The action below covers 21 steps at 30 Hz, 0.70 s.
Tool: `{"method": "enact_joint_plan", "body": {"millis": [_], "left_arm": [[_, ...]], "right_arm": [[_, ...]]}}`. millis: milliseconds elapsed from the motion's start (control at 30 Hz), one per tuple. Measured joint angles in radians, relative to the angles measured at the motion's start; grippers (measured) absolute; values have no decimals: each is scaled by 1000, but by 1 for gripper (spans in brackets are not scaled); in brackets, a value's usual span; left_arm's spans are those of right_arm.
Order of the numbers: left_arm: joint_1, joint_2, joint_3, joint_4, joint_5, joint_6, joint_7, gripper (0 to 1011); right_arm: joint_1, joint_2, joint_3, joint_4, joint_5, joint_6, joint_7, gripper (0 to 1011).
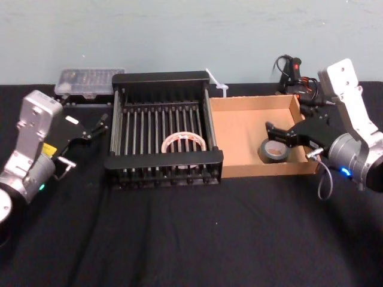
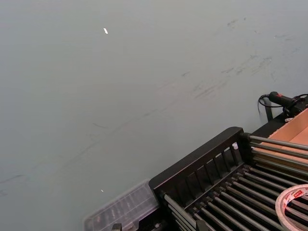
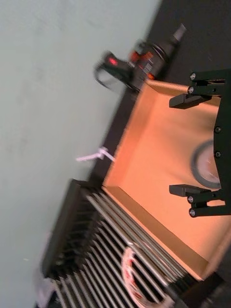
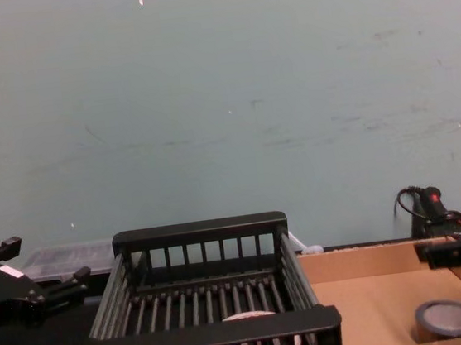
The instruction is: Pick up the white tape and place it into the black box , Pick up the silver tape and place it into the brown box.
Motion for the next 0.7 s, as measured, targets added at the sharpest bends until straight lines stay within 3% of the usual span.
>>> {"method": "enact_joint_plan", "body": {"millis": [33, 200, 367, 500, 700], "left_arm": [[0, 0, 0, 0, 0, 0, 0, 1001], [0, 0, 0, 0, 0, 0, 0, 1001], [0, 0, 0, 0, 0, 0, 0, 1001], [0, 0, 0, 0, 0, 0, 0, 1001], [0, 0, 0, 0, 0, 0, 0, 1001]], "right_arm": [[0, 0, 0, 0, 0, 0, 0, 1002], [-54, -27, 5, -23, -96, -160, -101, 1002], [-84, -44, 4, -13, -155, -248, -157, 1002], [-105, -61, 2, 19, -204, -313, -199, 1000], [-117, -80, 2, 56, -246, -367, -233, 1002]]}}
